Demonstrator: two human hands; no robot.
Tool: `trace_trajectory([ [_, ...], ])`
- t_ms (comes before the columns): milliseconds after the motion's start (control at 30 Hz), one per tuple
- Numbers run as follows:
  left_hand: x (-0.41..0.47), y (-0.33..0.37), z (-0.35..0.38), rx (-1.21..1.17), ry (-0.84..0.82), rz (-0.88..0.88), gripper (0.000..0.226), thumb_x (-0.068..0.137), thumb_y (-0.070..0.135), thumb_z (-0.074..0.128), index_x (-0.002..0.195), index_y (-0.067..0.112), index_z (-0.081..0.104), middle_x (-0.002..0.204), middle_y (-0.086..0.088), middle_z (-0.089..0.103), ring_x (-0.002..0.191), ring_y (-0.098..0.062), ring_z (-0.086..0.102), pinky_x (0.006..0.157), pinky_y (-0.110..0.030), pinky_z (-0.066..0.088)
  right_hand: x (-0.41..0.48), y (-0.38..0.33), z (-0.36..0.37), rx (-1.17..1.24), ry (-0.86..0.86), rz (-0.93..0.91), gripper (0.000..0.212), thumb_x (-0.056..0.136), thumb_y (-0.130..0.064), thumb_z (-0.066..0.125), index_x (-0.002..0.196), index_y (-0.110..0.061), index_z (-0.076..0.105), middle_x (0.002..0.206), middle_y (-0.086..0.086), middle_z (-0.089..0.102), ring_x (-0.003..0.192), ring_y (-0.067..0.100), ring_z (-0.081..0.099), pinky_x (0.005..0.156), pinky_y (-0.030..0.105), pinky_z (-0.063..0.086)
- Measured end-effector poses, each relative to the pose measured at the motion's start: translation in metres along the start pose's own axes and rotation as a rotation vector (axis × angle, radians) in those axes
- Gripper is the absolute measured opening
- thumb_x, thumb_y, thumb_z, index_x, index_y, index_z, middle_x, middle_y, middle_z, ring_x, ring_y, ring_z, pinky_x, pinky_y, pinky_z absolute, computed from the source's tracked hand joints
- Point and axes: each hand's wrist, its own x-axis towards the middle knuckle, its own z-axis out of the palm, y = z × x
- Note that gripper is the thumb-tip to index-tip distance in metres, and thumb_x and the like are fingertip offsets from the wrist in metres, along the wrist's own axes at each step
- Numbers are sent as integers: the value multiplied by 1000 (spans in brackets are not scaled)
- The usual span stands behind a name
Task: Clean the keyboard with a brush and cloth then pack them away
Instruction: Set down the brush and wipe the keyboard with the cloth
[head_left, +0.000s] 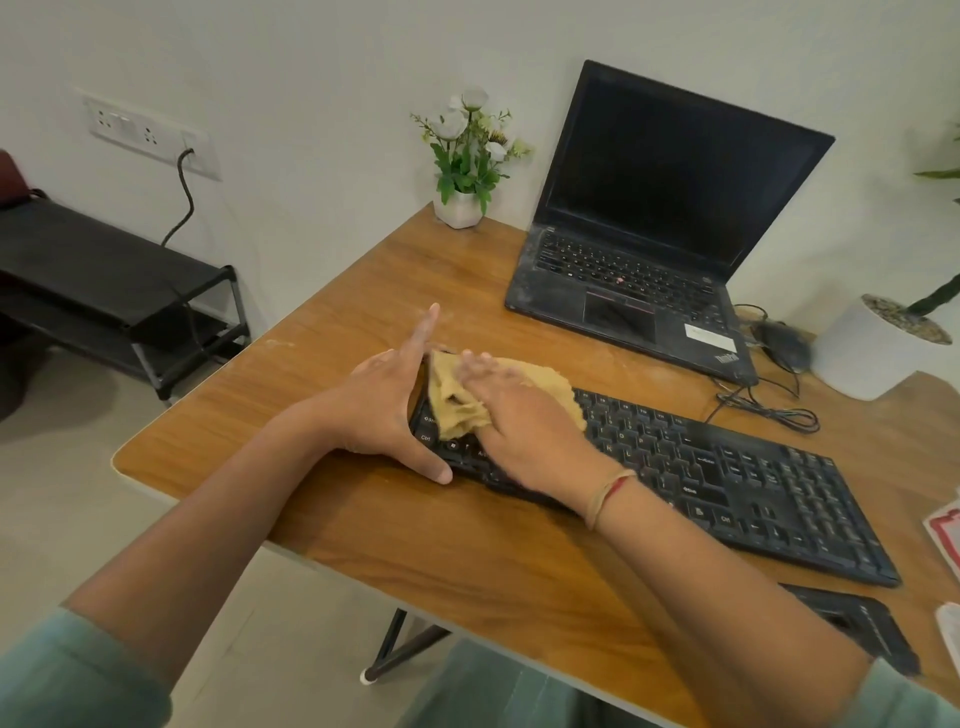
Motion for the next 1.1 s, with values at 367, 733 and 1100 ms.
trace_trajectory([
  [367, 3, -4, 0, -17, -2, 8, 156, 45, 53, 91, 142, 38, -31, 158, 2, 18, 143, -24, 18, 115, -37, 11, -4, 3, -5, 49, -40, -58, 51, 100, -18, 35, 149, -21, 24, 157, -4, 18, 146, 13, 11, 120, 30, 7],
  [733, 4, -6, 1, 13, -2, 1, 155, 35, 70, 81, 140, 45, -31, 157, 5, 19, 142, -21, 19, 118, -42, 13, -6, 15, -4, 60, -4, -23, 51, 99, -17, 38, 147, -31, 29, 156, -7, 23, 144, 15, 20, 119, 33, 14],
  [1100, 4, -7, 2, 17, -6, 7, 154, 34, 73, 77, 139, 44, -33, 158, 4, 17, 143, -21, 18, 115, -36, 11, -5, 29, -3, 60, 13, -3, 51, 99, -16, 39, 146, -33, 28, 155, -10, 22, 145, 14, 14, 120, 39, 15],
])
